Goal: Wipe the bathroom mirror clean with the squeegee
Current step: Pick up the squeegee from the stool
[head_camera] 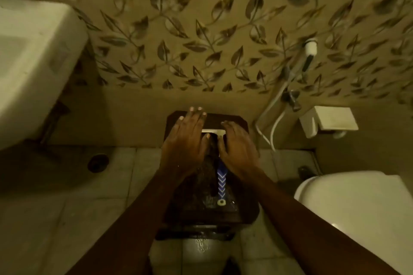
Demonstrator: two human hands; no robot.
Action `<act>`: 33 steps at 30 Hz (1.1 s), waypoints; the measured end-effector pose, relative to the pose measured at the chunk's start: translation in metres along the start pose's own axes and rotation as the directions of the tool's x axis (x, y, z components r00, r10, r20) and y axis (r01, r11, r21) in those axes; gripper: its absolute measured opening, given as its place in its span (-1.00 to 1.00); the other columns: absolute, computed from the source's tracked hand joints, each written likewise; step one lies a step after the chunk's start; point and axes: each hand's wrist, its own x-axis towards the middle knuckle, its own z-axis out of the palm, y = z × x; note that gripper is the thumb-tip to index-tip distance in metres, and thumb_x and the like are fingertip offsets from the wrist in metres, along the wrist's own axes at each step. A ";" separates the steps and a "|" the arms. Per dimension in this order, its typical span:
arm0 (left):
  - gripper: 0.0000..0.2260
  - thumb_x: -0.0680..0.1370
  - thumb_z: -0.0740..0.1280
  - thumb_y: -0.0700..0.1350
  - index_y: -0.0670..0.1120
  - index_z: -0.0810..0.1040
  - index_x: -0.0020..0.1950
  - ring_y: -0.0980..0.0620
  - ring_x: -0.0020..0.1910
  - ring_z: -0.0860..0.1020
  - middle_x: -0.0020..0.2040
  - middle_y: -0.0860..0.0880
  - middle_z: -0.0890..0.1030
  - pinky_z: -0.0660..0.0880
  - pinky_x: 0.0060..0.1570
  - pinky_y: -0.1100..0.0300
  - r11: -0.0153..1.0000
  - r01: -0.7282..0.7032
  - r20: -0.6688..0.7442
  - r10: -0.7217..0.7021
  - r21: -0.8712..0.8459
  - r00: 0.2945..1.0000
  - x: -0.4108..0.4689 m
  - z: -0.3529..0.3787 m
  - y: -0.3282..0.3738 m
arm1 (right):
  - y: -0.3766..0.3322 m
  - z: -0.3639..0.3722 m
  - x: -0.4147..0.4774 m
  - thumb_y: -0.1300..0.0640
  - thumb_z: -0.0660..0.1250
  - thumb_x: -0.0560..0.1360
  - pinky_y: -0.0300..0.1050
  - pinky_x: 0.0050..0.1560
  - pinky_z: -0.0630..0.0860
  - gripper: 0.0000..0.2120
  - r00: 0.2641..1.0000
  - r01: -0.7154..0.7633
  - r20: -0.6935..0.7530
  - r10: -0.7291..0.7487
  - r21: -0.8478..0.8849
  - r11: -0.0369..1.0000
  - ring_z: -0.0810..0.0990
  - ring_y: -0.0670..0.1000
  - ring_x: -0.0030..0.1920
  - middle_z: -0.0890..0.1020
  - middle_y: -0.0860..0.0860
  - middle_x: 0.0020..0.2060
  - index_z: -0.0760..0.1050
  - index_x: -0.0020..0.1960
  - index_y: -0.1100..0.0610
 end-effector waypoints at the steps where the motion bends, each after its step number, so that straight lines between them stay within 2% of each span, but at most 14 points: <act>1: -0.55 0.61 0.11 0.01 -0.17 0.31 0.45 -0.05 0.49 0.22 0.47 -0.12 0.34 0.19 0.43 0.02 1.000 0.008 0.022 -0.008 0.004 1.000 -0.005 0.010 -0.002 | 0.006 0.011 -0.001 0.03 0.20 0.58 -0.01 0.30 0.37 -0.59 1.000 -0.012 0.012 0.012 -0.020 1.000 0.45 0.10 0.30 0.51 0.12 0.29 0.42 0.36 0.19; 3: -0.56 0.61 0.14 0.00 -0.16 0.31 0.44 -0.06 0.49 0.22 0.47 -0.13 0.34 0.20 0.43 0.01 1.000 0.028 0.024 -0.028 0.004 0.999 -0.013 0.027 -0.007 | 0.015 0.029 -0.004 -0.02 0.21 0.57 0.03 0.12 0.45 -0.60 0.996 -0.078 0.042 0.080 -0.044 0.996 0.52 0.14 0.16 0.52 0.12 0.20 0.42 0.31 0.18; 4: -0.56 0.61 0.14 0.00 -0.17 0.31 0.44 -0.06 0.49 0.23 0.46 -0.13 0.35 0.19 0.42 0.02 0.999 0.034 0.038 -0.035 0.020 0.999 -0.018 0.035 -0.010 | 0.017 0.036 -0.007 -0.06 0.22 0.56 0.04 0.08 0.46 -0.58 0.982 -0.155 0.106 0.156 -0.018 0.988 0.52 0.16 0.13 0.51 0.12 0.19 0.39 0.31 0.17; 7: -0.56 0.61 0.14 0.01 -0.17 0.32 0.43 -0.06 0.49 0.22 0.46 -0.13 0.36 0.16 0.43 0.03 0.999 0.051 0.043 -0.052 0.013 0.998 -0.022 0.043 -0.015 | 0.021 0.059 -0.008 -0.10 0.27 0.54 0.00 0.02 0.48 -0.53 0.893 -0.390 0.304 0.333 0.151 0.908 0.56 0.20 0.11 0.55 0.15 0.16 0.32 0.32 0.16; 9: -0.56 0.61 0.11 0.01 -0.17 0.32 0.44 -0.05 0.50 0.20 0.46 -0.12 0.35 0.17 0.43 0.02 0.996 0.085 0.032 -0.085 -0.007 0.996 -0.017 0.037 -0.017 | 0.017 0.063 -0.004 -0.05 0.25 0.57 -0.08 -0.03 0.43 -0.62 0.859 -0.483 0.315 0.403 0.240 0.842 0.58 0.19 0.08 0.60 0.17 0.09 0.41 0.25 0.19; 11: -0.55 0.60 0.12 0.01 -0.16 0.33 0.44 -0.05 0.50 0.20 0.46 -0.12 0.35 0.18 0.42 0.02 0.995 0.101 0.036 -0.101 -0.014 0.994 -0.009 0.021 -0.016 | 0.007 0.057 -0.001 0.00 0.24 0.58 -0.09 -0.03 0.45 -0.72 0.838 -0.544 0.271 0.474 0.338 0.768 0.59 0.17 0.04 0.63 0.16 0.03 0.49 0.16 0.17; 14: -0.55 0.60 0.14 0.01 -0.16 0.33 0.43 -0.07 0.49 0.23 0.44 -0.13 0.38 0.22 0.41 0.01 0.996 0.089 0.020 -0.088 -0.004 0.996 0.006 -0.016 -0.014 | -0.015 0.029 0.003 0.00 0.23 0.59 -0.07 -0.06 0.48 -0.77 0.856 -0.514 0.207 0.474 0.439 0.736 0.60 0.13 -0.03 0.64 0.11 -0.05 0.52 0.09 0.15; 18: -0.55 0.61 0.11 0.02 -0.17 0.32 0.43 -0.08 0.49 0.23 0.43 -0.15 0.38 0.24 0.41 -0.01 0.992 0.122 -0.002 -0.122 0.027 0.993 0.026 -0.090 -0.008 | -0.057 -0.039 0.018 -0.06 0.22 0.59 -0.20 -0.29 0.38 -0.74 0.902 -0.419 0.147 0.405 0.518 0.745 0.58 0.01 -0.15 0.58 -0.06 -0.20 0.53 0.09 0.10; 21: -0.56 0.61 0.11 0.02 -0.17 0.33 0.43 -0.08 0.49 0.22 0.44 -0.15 0.38 0.23 0.40 0.00 0.988 0.148 -0.066 -0.144 0.046 0.987 0.037 -0.156 -0.003 | -0.097 -0.096 0.025 -0.10 0.20 0.59 -0.23 -0.13 0.40 -0.69 0.915 -0.386 0.149 0.375 0.596 0.704 0.51 -0.11 -0.11 0.55 -0.15 -0.14 0.55 0.15 0.06; 23: -0.56 0.61 0.12 0.03 -0.16 0.32 0.43 -0.08 0.49 0.22 0.44 -0.14 0.37 0.19 0.41 0.03 0.983 0.171 -0.113 -0.163 0.064 0.980 0.041 -0.200 -0.003 | -0.126 -0.130 0.027 -0.06 0.19 0.61 -0.17 -0.01 0.40 -0.71 0.920 -0.370 0.153 0.361 0.640 0.674 0.52 -0.08 -0.03 0.58 -0.10 -0.07 0.56 0.14 0.09; 25: -0.56 0.62 0.11 0.04 -0.15 0.31 0.44 -0.07 0.50 0.20 0.44 -0.14 0.37 0.14 0.42 0.04 0.975 0.204 -0.155 -0.189 0.085 0.970 0.043 -0.239 -0.009 | -0.155 -0.159 0.028 0.01 0.19 0.63 -0.08 0.00 0.47 -0.76 0.932 -0.339 0.158 0.326 0.698 0.630 0.58 0.00 -0.04 0.62 0.00 -0.10 0.56 0.08 0.12; 27: -0.56 0.61 0.10 0.04 -0.14 0.30 0.44 -0.06 0.50 0.19 0.44 -0.13 0.37 0.12 0.44 0.04 0.969 0.231 -0.191 -0.211 0.089 0.959 0.042 -0.276 -0.019 | -0.188 -0.183 0.030 0.03 0.20 0.63 -0.14 -0.16 0.56 -0.78 0.943 -0.309 0.167 0.287 0.759 0.573 0.62 -0.08 -0.19 0.63 0.04 -0.19 0.56 0.04 0.12; 29: -0.57 0.61 0.11 0.04 -0.12 0.31 0.43 -0.03 0.50 0.19 0.44 -0.11 0.38 0.11 0.44 0.08 0.966 0.244 -0.242 -0.217 0.088 0.946 0.039 -0.311 -0.035 | -0.224 -0.200 0.032 0.02 0.21 0.62 -0.26 -0.39 0.53 -0.77 0.959 -0.262 0.157 0.237 0.810 0.524 0.57 -0.15 -0.39 0.61 0.03 -0.28 0.54 0.03 0.15; 33: -0.57 0.62 0.12 0.03 -0.12 0.32 0.45 0.01 0.51 0.17 0.46 -0.09 0.35 0.09 0.46 0.13 0.958 0.273 -0.354 -0.228 0.082 0.907 0.027 -0.373 -0.082 | -0.300 -0.212 0.033 -0.01 0.22 0.61 -0.18 -0.50 0.44 -0.75 0.978 -0.176 0.100 0.185 0.870 0.460 0.49 -0.07 -0.48 0.54 0.03 -0.40 0.51 -0.03 0.18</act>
